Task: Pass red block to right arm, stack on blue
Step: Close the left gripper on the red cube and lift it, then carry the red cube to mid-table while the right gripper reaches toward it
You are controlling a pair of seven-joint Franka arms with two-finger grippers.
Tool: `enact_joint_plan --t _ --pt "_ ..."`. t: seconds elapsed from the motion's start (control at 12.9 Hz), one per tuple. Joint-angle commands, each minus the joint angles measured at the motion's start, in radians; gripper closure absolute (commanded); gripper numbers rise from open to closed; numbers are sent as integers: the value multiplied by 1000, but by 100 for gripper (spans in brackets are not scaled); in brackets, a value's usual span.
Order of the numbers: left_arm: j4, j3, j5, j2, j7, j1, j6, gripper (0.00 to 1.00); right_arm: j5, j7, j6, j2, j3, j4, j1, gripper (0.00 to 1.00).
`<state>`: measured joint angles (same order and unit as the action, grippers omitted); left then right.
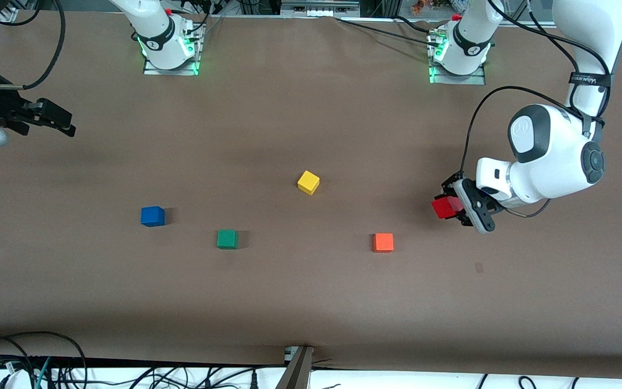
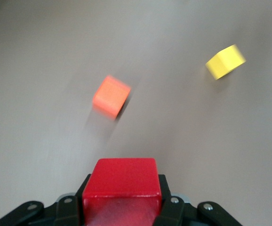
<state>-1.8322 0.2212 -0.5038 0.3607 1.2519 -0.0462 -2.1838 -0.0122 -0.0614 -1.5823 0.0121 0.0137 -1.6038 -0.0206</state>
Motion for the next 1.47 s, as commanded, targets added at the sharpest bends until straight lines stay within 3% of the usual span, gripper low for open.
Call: enact_joint_plan --t 0.0,0.23,0.39,0.54,0.85,1.08,1.39 --pt "102 72 -132 33 182 8 12 100 -18 25 8 49 9 31 5 0" --pt "186 159 -304 38 340 11 18 100 -25 43 33 161 9 31 7 0" --pt "240 213 -311 53 365 17 19 100 -34 101 94 172 6 35 11 0" --pt "284 262 -349 121 366 17 19 100 -113 121 158 183 8 30 7 0" --pt "381 336 -501 260 441 51 9 100 -533 109 148 235 6 31 14 0" --pt "383 336 -712 277 590 86 9 100 -834 117 122 320 5 28 16 0" --pt "381 346 -834 299 710 104 22 100 -1164 146 36 384 17 -20 -4 0"
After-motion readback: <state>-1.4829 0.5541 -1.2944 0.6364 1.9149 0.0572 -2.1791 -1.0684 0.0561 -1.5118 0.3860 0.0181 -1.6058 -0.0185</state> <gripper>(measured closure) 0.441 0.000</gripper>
